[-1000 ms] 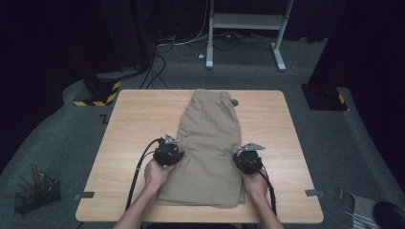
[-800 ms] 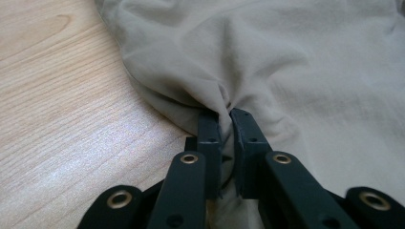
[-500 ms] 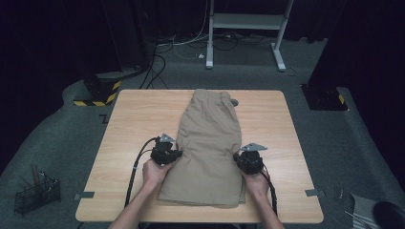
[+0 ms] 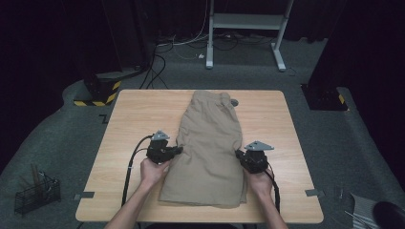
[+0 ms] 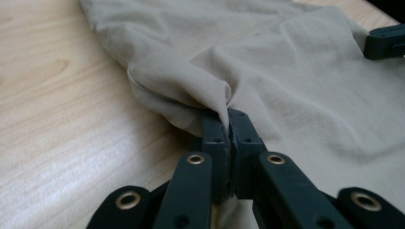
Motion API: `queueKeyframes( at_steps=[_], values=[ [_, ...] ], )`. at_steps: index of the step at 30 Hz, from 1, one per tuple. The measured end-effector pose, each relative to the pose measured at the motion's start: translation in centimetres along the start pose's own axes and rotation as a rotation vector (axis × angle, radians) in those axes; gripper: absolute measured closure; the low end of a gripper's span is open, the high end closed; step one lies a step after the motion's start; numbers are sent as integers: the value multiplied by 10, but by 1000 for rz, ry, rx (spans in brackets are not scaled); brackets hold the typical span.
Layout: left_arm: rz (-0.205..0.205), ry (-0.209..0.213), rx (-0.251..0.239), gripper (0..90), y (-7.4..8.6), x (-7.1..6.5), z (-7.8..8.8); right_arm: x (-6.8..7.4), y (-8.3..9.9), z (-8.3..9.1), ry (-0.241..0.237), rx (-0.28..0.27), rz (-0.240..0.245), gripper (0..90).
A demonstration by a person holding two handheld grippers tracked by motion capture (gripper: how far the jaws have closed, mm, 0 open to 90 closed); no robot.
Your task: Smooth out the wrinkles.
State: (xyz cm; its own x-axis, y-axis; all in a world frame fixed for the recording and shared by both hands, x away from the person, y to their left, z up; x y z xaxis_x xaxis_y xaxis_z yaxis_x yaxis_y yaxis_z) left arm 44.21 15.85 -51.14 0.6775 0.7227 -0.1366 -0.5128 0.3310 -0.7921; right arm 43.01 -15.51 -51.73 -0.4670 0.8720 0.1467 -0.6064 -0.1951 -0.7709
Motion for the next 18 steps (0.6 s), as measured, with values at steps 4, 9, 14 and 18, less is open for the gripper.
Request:
queueKeyframes(
  at_steps=[4,9,14,18],
  values=[
    [8,-4,-10,872,-1,2,6,-2,-4,5,-5,-16,-8,872],
    [8,3,-51,872,-4,3,17,0,-6,9,-8,-39,7,873],
    [1,-4,-63,873,-6,3,23,2,-11,14,-16,-66,18,873],
    [-1,-7,-88,873,-8,1,28,5,-16,20,-15,-80,44,873]
  ],
)
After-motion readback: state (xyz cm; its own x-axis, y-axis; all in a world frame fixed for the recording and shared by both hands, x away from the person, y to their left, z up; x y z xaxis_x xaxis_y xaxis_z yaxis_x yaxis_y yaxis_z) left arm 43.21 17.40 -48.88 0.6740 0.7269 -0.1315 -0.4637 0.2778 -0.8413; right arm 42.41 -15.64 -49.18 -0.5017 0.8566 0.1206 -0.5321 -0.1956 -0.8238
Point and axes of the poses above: each handheld gripper's, and its own axes: z roughly backward along the jaws, y roughly out of its underside, x roughly to its left, the point moved 4 cm from there along -z, roughly forward along the jaws, and after that the axes turned 8 degrees about -z, right-handed, at the moved point
